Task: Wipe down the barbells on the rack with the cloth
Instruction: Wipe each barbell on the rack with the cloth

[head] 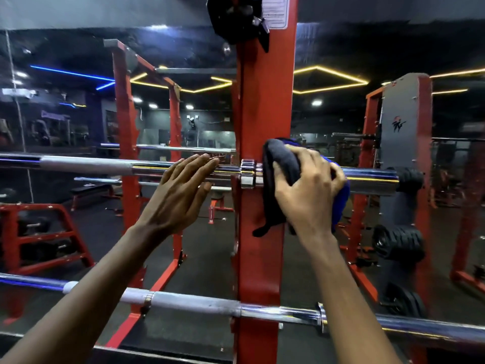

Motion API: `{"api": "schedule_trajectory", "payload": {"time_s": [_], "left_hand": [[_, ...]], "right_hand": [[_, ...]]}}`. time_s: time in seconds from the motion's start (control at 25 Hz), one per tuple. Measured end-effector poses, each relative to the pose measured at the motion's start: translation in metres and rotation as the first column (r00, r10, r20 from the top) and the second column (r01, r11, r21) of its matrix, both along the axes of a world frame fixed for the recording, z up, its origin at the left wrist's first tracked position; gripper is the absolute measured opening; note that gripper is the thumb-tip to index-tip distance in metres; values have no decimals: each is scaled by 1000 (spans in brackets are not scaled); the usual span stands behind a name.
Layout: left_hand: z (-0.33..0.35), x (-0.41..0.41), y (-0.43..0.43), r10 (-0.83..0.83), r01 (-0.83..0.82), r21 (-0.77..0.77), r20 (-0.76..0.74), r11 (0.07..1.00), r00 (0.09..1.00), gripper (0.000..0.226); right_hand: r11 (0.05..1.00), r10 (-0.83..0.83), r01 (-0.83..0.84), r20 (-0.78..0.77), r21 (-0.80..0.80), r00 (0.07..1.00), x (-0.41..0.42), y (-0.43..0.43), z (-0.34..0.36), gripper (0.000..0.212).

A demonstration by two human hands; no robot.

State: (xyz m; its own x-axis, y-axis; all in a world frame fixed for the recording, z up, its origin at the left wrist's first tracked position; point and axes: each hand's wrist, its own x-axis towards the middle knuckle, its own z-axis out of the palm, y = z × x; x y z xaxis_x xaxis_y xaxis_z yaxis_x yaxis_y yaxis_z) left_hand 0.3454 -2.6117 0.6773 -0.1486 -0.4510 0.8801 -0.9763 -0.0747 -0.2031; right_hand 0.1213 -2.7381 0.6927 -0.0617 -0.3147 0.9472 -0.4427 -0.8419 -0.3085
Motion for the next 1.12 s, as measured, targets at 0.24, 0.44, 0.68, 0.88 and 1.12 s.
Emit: {"api": "schedule_trajectory", "payload": {"time_s": [0.24,0.44,0.68,0.88,1.12], "left_hand": [[8,44,18,99,-100,41,10,994,995,51],[13,56,24,108,-112,94,41,989,993,51],[23,92,41,125,-124,20,-16,992,992,47],[37,130,62,190,-188,47,-39,981,981,45],[29,159,76,193,-193,-3,-33,981,981,41]], "right_hand": [[997,80,-79,-23,4,997,46,38,-3,31],[977,148,-159,85,142,985,35,40,13,21],[907,394,-413,179,86,901,45,96,35,21],[981,-172,193,-329,34,929,131,100,18,34],[992,-107,121,-374,15,921,177,112,27,44]]}}
